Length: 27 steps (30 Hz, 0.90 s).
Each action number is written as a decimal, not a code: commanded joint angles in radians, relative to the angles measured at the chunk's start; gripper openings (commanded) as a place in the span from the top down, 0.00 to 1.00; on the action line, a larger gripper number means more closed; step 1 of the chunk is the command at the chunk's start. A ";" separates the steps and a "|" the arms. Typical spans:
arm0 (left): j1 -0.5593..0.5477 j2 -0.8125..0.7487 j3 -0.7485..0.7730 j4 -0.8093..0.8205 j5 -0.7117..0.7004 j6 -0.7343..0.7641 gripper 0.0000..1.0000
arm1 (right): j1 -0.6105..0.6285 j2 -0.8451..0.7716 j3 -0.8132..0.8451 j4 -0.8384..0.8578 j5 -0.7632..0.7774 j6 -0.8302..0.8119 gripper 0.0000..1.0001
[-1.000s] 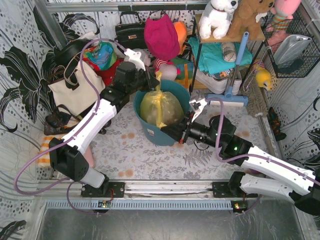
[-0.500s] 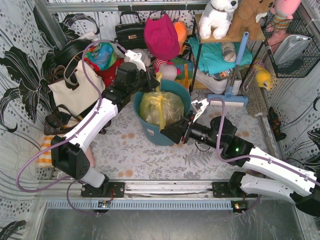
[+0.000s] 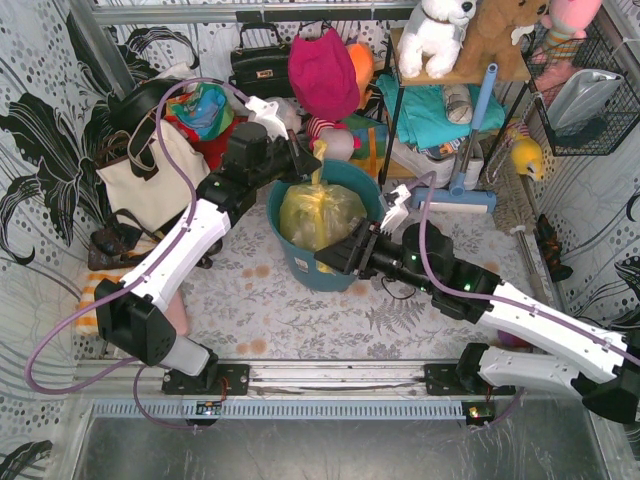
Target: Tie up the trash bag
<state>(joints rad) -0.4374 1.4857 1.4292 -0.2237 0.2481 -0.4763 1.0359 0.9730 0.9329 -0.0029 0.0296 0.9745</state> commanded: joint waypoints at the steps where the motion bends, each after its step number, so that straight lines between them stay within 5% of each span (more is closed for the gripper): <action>1: 0.004 -0.027 0.039 0.064 0.035 -0.019 1.00 | 0.004 0.017 0.038 -0.053 -0.028 0.118 0.47; 7: 0.002 -0.023 0.039 0.068 0.085 -0.036 1.00 | 0.004 0.027 0.030 -0.050 -0.033 0.136 0.46; 12: 0.002 -0.029 0.034 0.059 0.104 -0.041 1.00 | 0.004 0.023 0.024 -0.063 -0.042 0.148 0.54; 27: 0.001 -0.030 0.028 0.058 0.124 -0.048 1.00 | 0.005 -0.062 0.046 -0.236 0.043 0.222 0.47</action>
<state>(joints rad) -0.4374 1.4853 1.4300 -0.2165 0.3592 -0.5224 1.0359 0.9077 0.9463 -0.2001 0.0437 1.1378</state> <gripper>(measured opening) 0.009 0.515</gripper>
